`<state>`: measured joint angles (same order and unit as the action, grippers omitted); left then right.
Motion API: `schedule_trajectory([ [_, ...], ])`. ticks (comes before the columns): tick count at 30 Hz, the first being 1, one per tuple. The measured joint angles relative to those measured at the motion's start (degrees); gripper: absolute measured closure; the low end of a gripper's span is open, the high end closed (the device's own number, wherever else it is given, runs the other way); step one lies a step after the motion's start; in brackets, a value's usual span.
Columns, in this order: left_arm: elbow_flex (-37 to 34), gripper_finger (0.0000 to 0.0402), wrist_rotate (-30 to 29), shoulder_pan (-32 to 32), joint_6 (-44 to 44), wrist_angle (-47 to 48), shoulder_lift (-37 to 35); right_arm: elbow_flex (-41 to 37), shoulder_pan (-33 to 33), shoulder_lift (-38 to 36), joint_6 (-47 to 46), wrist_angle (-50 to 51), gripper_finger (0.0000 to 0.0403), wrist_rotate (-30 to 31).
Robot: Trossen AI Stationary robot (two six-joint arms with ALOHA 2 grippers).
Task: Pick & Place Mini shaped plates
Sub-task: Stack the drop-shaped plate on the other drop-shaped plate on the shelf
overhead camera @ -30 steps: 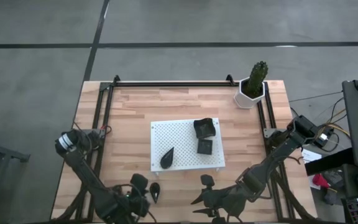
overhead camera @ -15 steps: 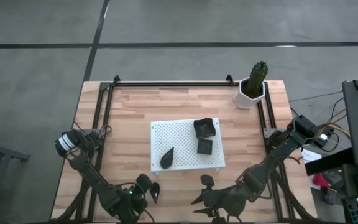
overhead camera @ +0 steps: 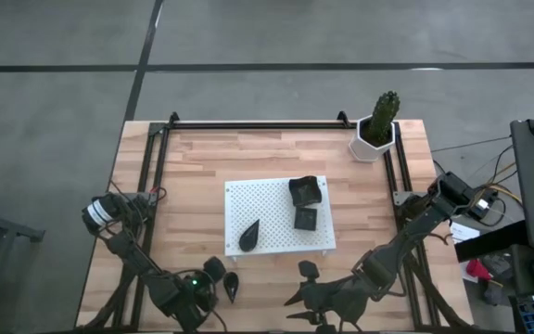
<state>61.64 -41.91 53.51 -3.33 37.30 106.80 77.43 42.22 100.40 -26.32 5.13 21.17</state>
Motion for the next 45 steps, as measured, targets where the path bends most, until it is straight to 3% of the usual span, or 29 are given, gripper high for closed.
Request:
schedule_trajectory([
  [11,-0.12,0.028,1.49,0.11,-6.7,-6.38,0.3,0.0,-0.41,0.0,0.23,0.02,0.028,1.36],
  [25,-0.08,0.028,1.73,-0.44,-12.26,-25.81,0.44,0.0,-0.61,0.0,0.4,0.04,0.028,1.49],
  [45,-0.09,0.028,6.12,-3.3,-14.63,-29.77,0.63,-0.63,-0.61,0.0,-0.01,-0.02,0.028,1.46],
])
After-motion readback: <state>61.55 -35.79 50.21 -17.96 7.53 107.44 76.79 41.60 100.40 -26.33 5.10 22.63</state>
